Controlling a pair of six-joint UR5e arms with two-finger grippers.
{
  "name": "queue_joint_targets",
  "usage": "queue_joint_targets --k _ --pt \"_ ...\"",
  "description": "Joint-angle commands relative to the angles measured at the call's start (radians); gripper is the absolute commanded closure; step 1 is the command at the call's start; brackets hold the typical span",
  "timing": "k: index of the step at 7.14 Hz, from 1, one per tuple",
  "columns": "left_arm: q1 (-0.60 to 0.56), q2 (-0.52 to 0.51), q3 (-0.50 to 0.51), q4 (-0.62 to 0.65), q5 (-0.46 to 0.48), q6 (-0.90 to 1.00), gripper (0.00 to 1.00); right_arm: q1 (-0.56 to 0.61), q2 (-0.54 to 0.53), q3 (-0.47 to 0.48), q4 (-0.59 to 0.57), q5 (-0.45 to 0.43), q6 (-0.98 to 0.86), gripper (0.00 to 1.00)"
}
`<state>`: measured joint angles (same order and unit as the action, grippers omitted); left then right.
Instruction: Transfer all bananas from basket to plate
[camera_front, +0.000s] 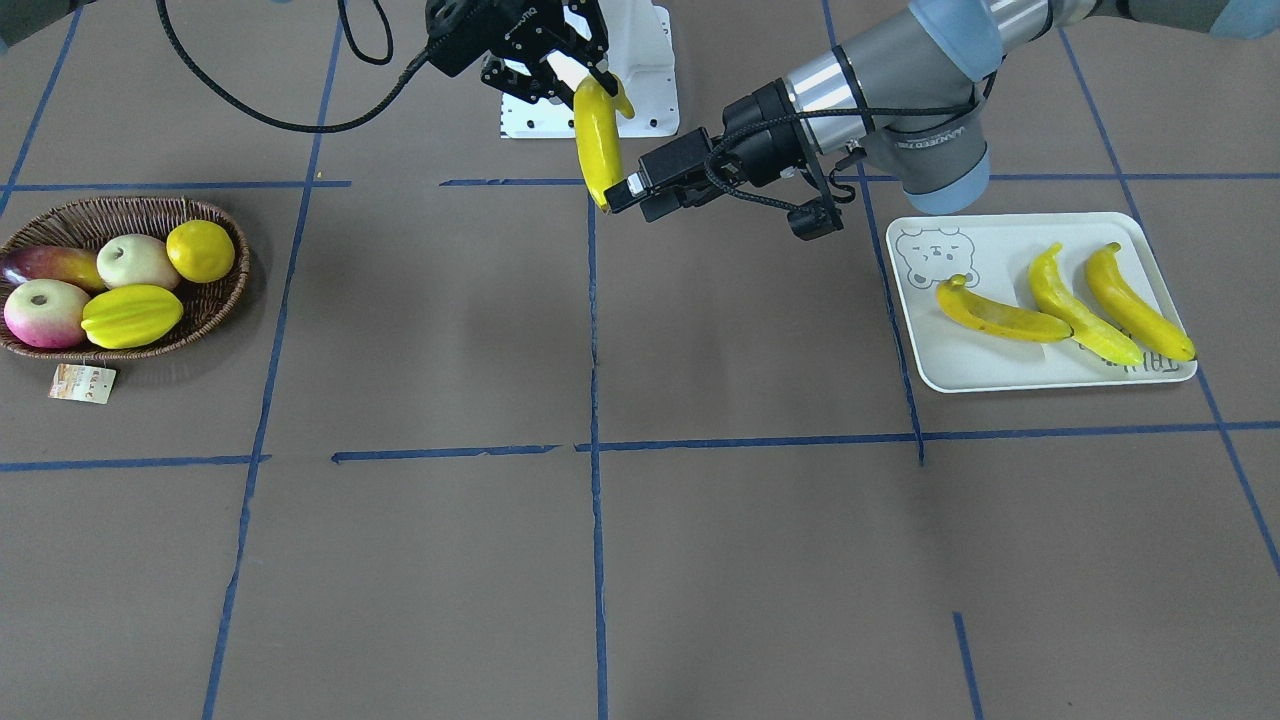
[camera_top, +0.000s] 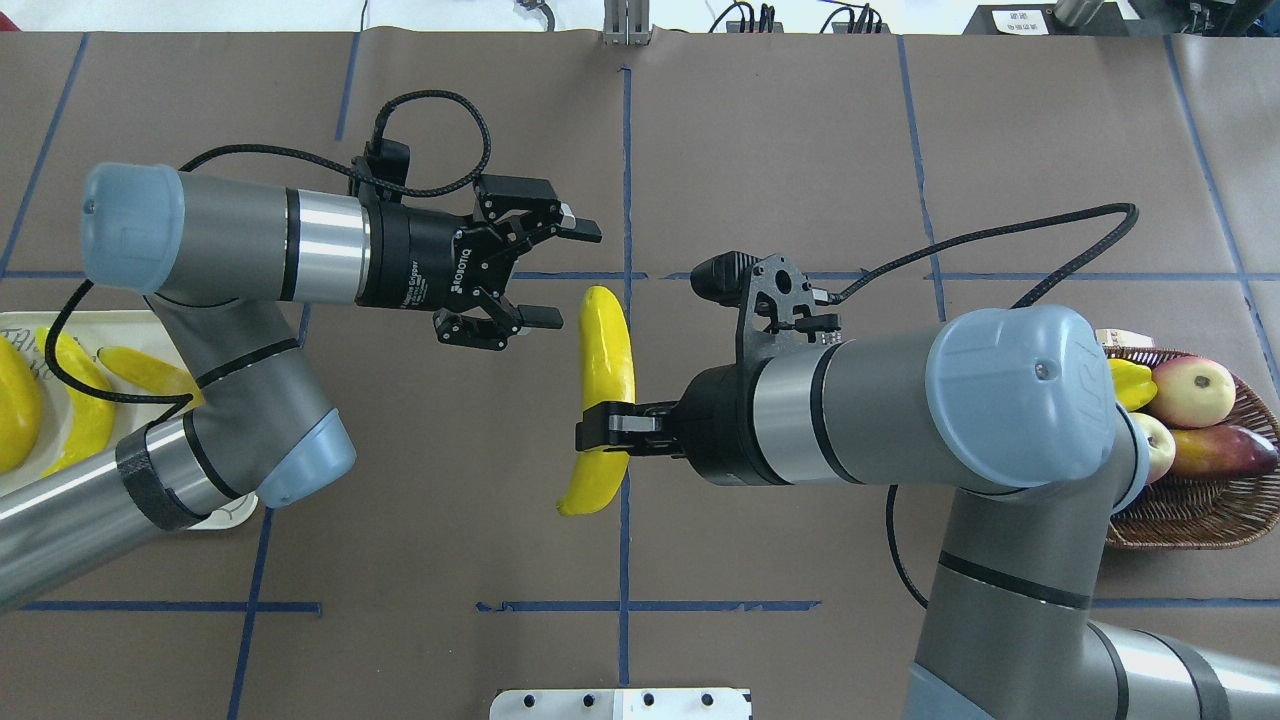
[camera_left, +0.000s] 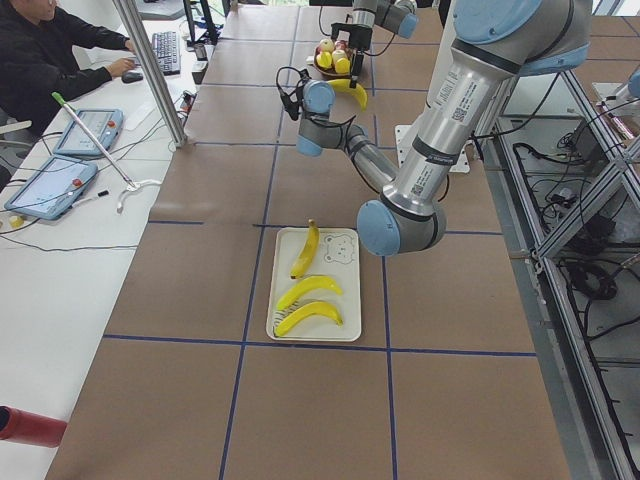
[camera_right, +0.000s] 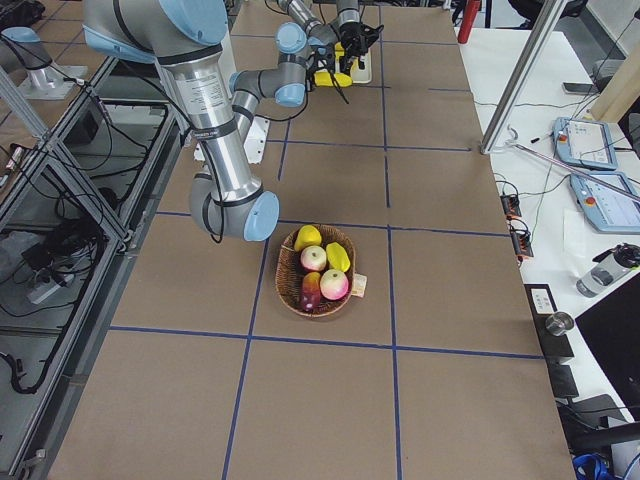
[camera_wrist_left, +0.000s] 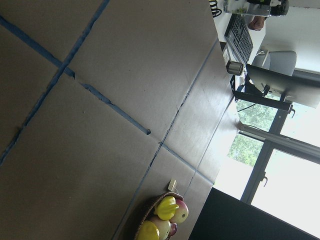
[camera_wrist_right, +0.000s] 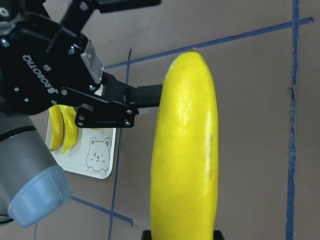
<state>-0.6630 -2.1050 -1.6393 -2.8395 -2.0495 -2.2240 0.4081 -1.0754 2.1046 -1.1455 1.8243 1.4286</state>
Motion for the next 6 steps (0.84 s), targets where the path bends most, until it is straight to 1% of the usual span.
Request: queue_joint_targets --k 1,4,5,6 --pt "0.045 0.0 -0.019 0.0 0.002 0.003 0.01 0.001 0.006 -0.002 0.0 -0.011 0.0 0.99" --pt "0.062 0.003 -0.057 0.0 0.002 0.003 0.02 0.001 0.006 -0.003 0.0 -0.011 0.0 0.99" --pt "0.063 0.003 -0.057 -0.001 0.002 0.003 0.1 0.001 0.006 -0.002 0.0 -0.011 0.0 0.99" --pt "0.065 0.003 -0.057 -0.001 0.002 0.003 0.53 0.001 0.006 -0.002 0.001 -0.011 0.001 0.99"
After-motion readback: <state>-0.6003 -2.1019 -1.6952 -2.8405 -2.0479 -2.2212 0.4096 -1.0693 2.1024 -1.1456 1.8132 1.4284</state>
